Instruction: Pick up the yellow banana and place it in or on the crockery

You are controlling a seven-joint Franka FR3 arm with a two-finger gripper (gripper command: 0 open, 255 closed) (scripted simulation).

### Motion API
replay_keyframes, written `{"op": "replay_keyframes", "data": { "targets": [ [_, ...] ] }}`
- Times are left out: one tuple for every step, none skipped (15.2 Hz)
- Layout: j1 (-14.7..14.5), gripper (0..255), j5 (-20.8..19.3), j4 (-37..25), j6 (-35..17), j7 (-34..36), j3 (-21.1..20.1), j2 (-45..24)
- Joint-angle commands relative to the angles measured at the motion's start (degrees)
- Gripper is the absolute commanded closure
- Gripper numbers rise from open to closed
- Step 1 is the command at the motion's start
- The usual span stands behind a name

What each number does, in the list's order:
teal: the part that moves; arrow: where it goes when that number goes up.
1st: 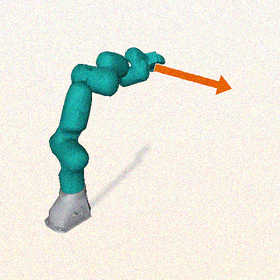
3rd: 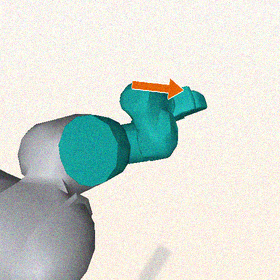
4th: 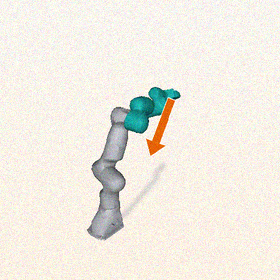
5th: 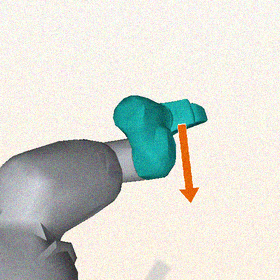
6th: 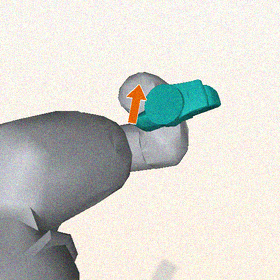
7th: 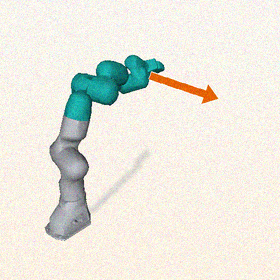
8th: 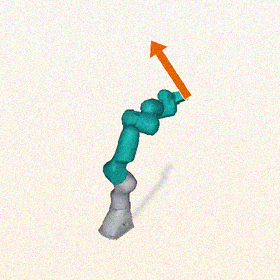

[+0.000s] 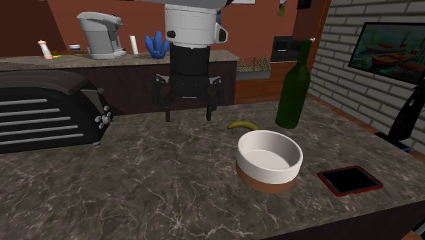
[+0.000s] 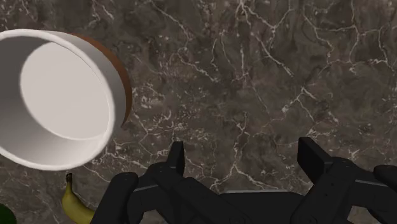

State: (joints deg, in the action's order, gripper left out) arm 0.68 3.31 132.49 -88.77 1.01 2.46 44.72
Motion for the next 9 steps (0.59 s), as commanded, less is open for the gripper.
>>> {"op": "replay_keyframes", "data": {
  "targets": [
    [0.0, 0, 0.0, 0.0, 0.0, 0.0, 0.0, 0.0],
    [0.11, 0, -0.83, 0.32, -0.95, -2.02, 1.28, -0.64],
    [0.19, 0, -1.63, 0.55, -1.91, -4.01, 2.57, -1.38],
    [0.27, 0, -2.4, 0.69, -2.9, -6.0, 3.86, -2.22],
    [0.32, 0, -3.14, 0.74, -3.9, -7.98, 5.15, -3.15],
    [0.38, 0, -3.82, 0.71, -4.92, -9.96, 6.43, -4.17],
    [0.41, 0, -4.44, 0.58, -5.94, -11.94, 7.71, -5.28],
    [0.41, 0, -5.02, 0.36, -6.97, -13.9, 8.99, -6.49],
    [0.39, 0, -5.53, 0.05, -8.0, -15.87, 10.26, -7.77]
  ]
}}
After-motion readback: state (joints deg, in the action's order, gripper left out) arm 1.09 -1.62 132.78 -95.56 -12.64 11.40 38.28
